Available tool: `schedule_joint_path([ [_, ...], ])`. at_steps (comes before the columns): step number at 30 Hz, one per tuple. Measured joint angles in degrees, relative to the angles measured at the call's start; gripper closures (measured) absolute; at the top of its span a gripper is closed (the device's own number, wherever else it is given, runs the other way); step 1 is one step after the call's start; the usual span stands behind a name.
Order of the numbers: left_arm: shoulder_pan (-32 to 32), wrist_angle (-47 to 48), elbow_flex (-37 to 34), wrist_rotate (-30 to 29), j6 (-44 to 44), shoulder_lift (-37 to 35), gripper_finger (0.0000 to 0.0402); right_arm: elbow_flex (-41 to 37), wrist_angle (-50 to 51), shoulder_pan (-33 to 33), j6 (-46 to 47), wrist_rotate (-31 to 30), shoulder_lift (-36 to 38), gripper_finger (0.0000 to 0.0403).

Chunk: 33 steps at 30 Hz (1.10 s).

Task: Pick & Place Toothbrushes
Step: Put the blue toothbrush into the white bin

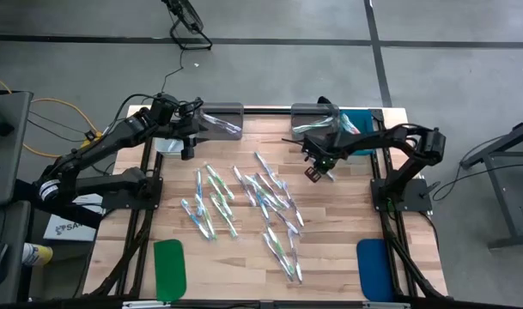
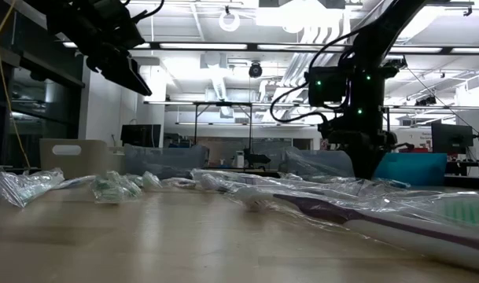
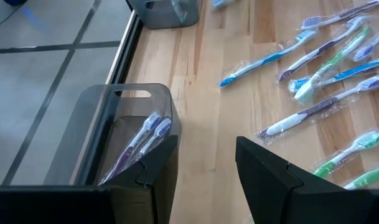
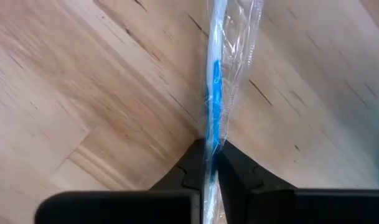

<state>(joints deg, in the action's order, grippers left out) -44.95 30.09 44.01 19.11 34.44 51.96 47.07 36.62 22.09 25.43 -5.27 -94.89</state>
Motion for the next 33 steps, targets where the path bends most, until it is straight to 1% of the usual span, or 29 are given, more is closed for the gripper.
schedule_joint_path([
  [2,0.0,0.06,0.0,0.1,0.0,0.0,0.0247,0.0,0.0,-1.12,1.28,-1.12,0.61,0.0388],
  [5,0.0,0.09,0.0,2.23,0.01,0.0,0.0247,-0.39,0.01,-3.75,3.12,-2.1,2.68,0.0388],
  [9,0.0,-0.57,0.02,4.95,-0.15,0.0,0.0247,-0.31,-0.96,-8.34,6.1,-3.7,8.21,0.039],
  [12,0.32,-1.33,0.02,8.25,-0.17,0.29,0.0247,-0.32,-4.8,-12.34,7.41,-7.32,11.43,0.039],
  [16,3.24,-6.85,-0.43,10.2,-0.79,0.74,0.0247,-0.22,-16.4,-17.46,5.42,-11.15,14.21,0.039],
  [21,8.95,-14.15,-0.85,10.51,-2.24,1.47,0.0247,-0.22,-34.55,-22.22,-4.59,-15.39,13.84,0.039],
  [26,14.38,-21.01,-0.9,10.58,-5.76,2.65,0.0247,-0.18,-50.5,-25.03,-15.42,-18.98,13.04,0.039],
  [29,17.49,-24.64,-0.9,10.54,-7.58,4.23,0.0247,-0.11,-58.05,-25.99,-22.09,-19.4,12.75,0.039],
  [33,20.8,-28.15,-0.94,10.58,-9.21,5.87,0.0247,-0.11,-66.56,-26.85,-29.09,-18.3,10.73,0.039],
])
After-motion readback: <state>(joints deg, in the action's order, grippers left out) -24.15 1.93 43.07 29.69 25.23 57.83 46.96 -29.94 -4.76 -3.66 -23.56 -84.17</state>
